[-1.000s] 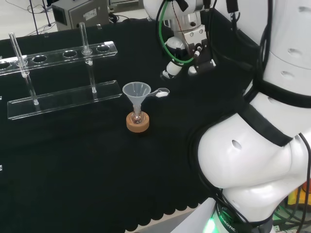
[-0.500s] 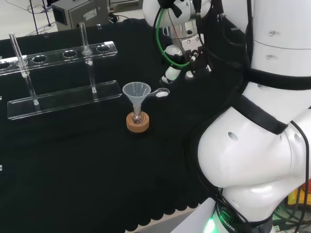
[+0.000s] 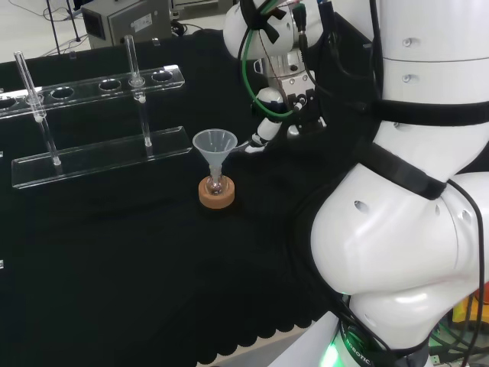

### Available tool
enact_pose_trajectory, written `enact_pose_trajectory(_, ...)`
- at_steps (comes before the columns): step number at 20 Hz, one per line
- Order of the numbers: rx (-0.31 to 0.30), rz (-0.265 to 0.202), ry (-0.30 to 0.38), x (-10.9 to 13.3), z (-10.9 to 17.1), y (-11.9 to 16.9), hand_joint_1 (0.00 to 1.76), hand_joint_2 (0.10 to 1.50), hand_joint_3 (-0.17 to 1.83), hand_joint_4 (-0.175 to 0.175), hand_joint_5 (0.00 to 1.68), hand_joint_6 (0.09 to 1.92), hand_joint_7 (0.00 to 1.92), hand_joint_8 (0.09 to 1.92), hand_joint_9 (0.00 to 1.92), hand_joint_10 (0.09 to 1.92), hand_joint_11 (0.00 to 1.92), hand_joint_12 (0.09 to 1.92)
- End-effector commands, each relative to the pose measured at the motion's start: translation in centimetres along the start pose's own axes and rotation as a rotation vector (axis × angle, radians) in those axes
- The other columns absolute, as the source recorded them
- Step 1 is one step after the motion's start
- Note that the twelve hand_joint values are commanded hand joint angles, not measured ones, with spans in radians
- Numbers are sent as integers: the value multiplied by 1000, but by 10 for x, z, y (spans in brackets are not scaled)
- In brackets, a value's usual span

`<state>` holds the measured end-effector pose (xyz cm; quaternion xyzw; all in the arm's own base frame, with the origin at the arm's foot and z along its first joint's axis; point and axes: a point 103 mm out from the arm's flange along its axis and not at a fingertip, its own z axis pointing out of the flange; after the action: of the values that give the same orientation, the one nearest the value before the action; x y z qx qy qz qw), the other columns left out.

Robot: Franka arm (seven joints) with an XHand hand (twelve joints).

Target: Pick up the weighing funnel.

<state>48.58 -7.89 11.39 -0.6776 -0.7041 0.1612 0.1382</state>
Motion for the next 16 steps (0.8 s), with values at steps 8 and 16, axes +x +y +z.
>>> enact_pose_trajectory(8, 17, 3, 1, 5, 12, 9, 798, 636, 611, -77, 549, 87, 402, 708, 688, 600, 399, 1322)
enact_pose_trajectory(16, 25, -12, 1, 5, 21, 12, 805, 633, 616, -75, 572, 87, 395, 705, 688, 598, 401, 1319)
